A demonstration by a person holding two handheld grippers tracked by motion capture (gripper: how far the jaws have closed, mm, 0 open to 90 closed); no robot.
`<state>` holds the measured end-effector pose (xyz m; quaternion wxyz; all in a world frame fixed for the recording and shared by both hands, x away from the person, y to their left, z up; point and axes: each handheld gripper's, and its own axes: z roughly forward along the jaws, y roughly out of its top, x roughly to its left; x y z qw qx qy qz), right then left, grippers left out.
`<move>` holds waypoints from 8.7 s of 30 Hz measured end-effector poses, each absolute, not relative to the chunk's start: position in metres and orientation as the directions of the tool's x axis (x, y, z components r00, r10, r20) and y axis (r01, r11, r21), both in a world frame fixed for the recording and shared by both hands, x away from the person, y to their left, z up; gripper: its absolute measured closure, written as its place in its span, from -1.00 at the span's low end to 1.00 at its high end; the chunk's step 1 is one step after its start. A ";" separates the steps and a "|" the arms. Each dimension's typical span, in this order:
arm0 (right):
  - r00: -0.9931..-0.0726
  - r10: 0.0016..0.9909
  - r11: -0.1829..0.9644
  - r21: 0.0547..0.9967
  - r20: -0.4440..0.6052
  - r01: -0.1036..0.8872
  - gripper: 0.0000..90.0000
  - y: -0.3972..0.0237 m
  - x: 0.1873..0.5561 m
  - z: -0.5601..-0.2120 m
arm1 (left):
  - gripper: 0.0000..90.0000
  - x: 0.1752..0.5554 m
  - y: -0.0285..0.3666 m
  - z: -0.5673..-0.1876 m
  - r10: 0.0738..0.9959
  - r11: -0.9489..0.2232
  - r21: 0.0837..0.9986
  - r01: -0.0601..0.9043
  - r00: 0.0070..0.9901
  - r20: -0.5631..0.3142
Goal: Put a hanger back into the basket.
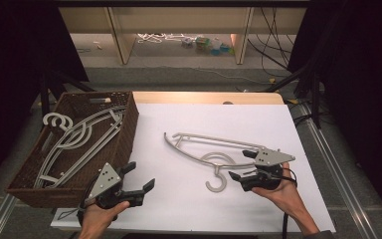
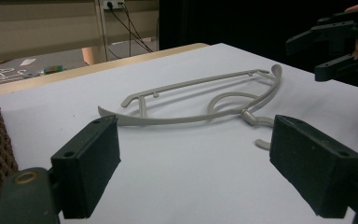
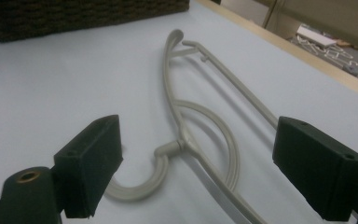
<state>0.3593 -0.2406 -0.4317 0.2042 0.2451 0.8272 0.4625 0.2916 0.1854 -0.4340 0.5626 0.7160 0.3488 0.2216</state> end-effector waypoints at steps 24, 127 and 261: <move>-0.866 0.479 0.750 0.580 -0.143 0.318 -0.21 -0.242 0.424 -0.454 | -0.64 0.294 0.192 -0.436 0.753 -0.146 0.961 0.236 0.656 -0.047; -0.988 0.033 0.808 0.586 -0.149 -0.062 0.84 -0.203 0.381 -0.411 | -0.22 0.341 0.097 -0.448 0.464 -0.640 0.768 0.017 0.805 0.369; -0.655 0.755 0.212 0.936 0.025 0.280 -0.63 -0.236 0.325 -0.425 | 0.76 0.396 0.341 -0.302 0.854 -0.120 0.891 0.437 0.503 -0.131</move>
